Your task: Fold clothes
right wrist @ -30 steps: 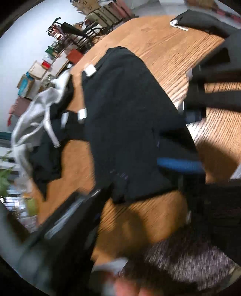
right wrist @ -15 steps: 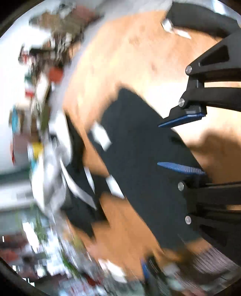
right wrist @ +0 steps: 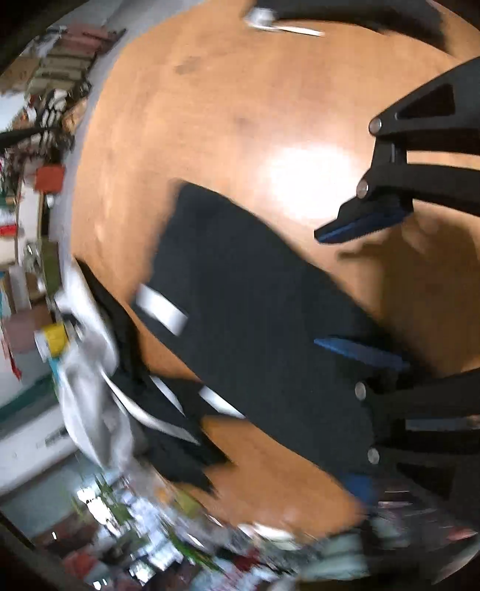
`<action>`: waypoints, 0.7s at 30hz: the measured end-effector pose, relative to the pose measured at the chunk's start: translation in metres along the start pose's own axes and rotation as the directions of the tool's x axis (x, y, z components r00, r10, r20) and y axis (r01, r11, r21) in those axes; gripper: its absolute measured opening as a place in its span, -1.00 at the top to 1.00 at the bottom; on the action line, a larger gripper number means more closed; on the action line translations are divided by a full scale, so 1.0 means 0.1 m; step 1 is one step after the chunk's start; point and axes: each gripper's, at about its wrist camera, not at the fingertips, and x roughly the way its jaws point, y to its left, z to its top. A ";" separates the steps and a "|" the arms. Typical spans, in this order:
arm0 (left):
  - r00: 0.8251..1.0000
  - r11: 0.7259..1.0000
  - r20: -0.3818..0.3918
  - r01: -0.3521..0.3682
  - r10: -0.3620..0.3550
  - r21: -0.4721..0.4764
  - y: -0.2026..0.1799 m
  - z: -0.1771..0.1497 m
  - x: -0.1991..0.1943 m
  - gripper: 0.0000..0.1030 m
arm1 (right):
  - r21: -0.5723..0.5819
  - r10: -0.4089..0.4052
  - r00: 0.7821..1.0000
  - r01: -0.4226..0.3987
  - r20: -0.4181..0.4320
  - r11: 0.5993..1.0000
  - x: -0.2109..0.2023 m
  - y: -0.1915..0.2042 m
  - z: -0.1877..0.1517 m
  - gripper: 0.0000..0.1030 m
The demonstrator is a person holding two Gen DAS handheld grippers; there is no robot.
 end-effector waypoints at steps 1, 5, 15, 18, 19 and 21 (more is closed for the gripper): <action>1.000 0.999 0.020 0.003 -0.002 -0.043 0.10 0.00 -0.04 -0.08 | -0.013 0.037 0.999 -0.037 -0.017 0.999 -0.04 0.10 -0.20 -0.18; 0.998 0.983 0.047 -0.019 0.028 -0.184 0.39 -0.09 -0.07 -0.11 | 0.020 0.134 0.986 -0.133 -0.099 0.991 0.04 0.49 -0.78 -0.15; 1.000 0.981 -0.009 0.006 -0.008 -0.192 0.32 -0.23 0.23 -0.08 | 0.135 0.211 0.968 -0.194 -0.133 0.972 0.31 0.60 -0.78 0.37; 0.999 0.989 -0.044 0.018 -0.025 -0.150 0.19 -0.29 0.26 -0.06 | 0.060 0.177 0.977 -0.171 -0.122 0.984 0.26 0.62 -0.84 0.58; 0.997 0.990 -0.063 0.034 -0.043 -0.133 0.12 -0.33 0.27 -0.06 | 0.047 0.162 0.979 -0.158 -0.125 0.986 0.23 0.58 -0.87 0.60; 0.989 0.993 -0.116 0.087 -0.096 -0.082 -0.05 -0.43 0.28 -0.06 | 0.040 0.132 0.982 -0.128 -0.137 0.991 0.15 0.45 -0.90 0.64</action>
